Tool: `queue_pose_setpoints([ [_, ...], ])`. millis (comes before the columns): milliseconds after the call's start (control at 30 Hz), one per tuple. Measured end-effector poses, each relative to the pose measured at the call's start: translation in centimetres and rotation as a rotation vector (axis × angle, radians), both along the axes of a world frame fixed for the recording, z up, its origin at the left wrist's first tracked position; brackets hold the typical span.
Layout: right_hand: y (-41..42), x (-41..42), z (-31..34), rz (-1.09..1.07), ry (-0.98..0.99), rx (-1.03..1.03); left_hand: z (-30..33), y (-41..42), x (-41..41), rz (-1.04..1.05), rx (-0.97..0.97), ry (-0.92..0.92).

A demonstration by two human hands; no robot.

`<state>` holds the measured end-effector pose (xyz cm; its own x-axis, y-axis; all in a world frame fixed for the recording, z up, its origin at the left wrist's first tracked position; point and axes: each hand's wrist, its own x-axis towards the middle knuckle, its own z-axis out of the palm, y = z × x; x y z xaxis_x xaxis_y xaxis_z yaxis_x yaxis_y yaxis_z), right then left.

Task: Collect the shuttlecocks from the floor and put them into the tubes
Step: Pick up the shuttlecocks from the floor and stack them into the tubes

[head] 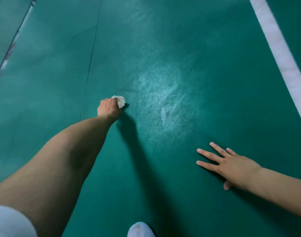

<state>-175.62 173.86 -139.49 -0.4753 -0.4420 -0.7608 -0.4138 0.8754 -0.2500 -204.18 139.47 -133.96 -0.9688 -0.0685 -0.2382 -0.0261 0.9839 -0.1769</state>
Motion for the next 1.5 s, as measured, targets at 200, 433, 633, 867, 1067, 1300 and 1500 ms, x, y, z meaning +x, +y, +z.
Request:
queue_pose_setpoints([
  [200,0.4,-0.2,1.8,-0.028,0.005,-0.030,-1.6,9.4,4.3,-0.430,0.330,-0.013],
  [433,5.9,0.1,7.1,-0.184,0.095,0.042,1.7,24.2,14.0,-0.701,0.632,-0.183],
  [633,21.7,6.6,16.0,-0.279,0.237,0.327,4.8,37.9,21.1,-0.872,0.820,-0.034],
  [867,37.0,25.4,18.5,-0.661,0.242,0.399,9.4,56.6,33.5,-1.168,0.915,-0.171],
  [1067,46.2,44.1,15.3,-1.228,0.306,0.408,10.1,70.3,49.0,-1.330,0.998,-0.375],
  [1300,54.3,62.1,11.9,-1.688,0.333,0.516,8.7,82.1,65.8,-1.491,1.036,-0.544],
  [1500,61.1,74.6,10.5,-2.017,0.380,0.733,6.2,88.0,74.8,-1.569,0.985,-0.622],
])
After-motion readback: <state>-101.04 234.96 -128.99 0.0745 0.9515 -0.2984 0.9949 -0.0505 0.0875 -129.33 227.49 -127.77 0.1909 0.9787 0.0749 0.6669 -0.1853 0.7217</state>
